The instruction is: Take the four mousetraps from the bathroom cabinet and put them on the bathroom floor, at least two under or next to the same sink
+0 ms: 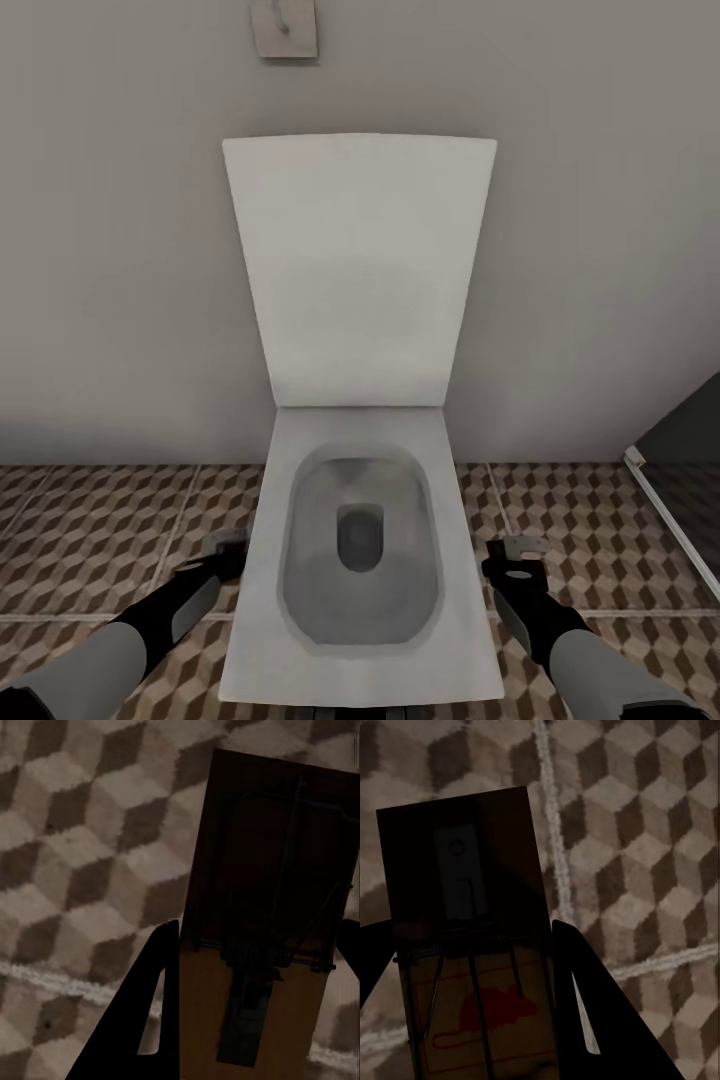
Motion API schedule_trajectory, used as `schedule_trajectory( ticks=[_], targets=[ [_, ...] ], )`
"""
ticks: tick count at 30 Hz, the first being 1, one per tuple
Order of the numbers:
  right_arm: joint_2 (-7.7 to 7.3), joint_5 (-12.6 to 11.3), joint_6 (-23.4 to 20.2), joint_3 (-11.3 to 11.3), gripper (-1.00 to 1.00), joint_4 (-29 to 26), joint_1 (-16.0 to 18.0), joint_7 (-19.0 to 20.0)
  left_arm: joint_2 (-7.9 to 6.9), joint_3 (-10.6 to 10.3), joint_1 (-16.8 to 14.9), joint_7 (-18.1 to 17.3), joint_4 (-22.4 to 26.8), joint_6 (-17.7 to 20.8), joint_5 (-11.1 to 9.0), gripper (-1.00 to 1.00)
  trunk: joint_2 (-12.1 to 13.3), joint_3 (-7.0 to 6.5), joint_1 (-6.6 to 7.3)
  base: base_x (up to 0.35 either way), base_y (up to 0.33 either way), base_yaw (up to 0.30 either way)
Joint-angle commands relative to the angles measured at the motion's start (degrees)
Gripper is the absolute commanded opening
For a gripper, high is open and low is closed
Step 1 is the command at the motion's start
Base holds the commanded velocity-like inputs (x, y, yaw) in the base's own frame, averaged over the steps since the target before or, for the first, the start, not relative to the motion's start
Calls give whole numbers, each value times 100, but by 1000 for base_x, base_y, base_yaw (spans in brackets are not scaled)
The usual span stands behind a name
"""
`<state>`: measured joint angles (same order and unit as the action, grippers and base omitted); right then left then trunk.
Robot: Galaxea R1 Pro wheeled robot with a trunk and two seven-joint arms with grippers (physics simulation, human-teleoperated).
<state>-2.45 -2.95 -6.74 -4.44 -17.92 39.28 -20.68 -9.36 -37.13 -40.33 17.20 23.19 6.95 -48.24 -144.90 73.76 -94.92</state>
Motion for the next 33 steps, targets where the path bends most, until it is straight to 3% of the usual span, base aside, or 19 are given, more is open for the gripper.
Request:
schedule_trajectory(
  ticks=[1,15,30,33],
  targets=[
    [3,-50,-37,-47,-100,-13,0,-37,-1,-53,-2,74,22,-10,-23,-100,-2,4,1,0,0,0],
    [37,-31,-38,-55,-100,-18,0,-59,74,-97,-3,121,85,-43,-19,-100,-2,4,1,0,0,0],
    [6,-56,0,-48,-100,-10,0,-45,75,-104,-3,122,89,-54,-17,-100,-22,337,-38,0,0,0],
    [-5,-57,10,-48,-100,-10,0,-40,67,-105,-2,125,89,-76,-12,-100,-22,337,-38,0,0,0]
  ],
)
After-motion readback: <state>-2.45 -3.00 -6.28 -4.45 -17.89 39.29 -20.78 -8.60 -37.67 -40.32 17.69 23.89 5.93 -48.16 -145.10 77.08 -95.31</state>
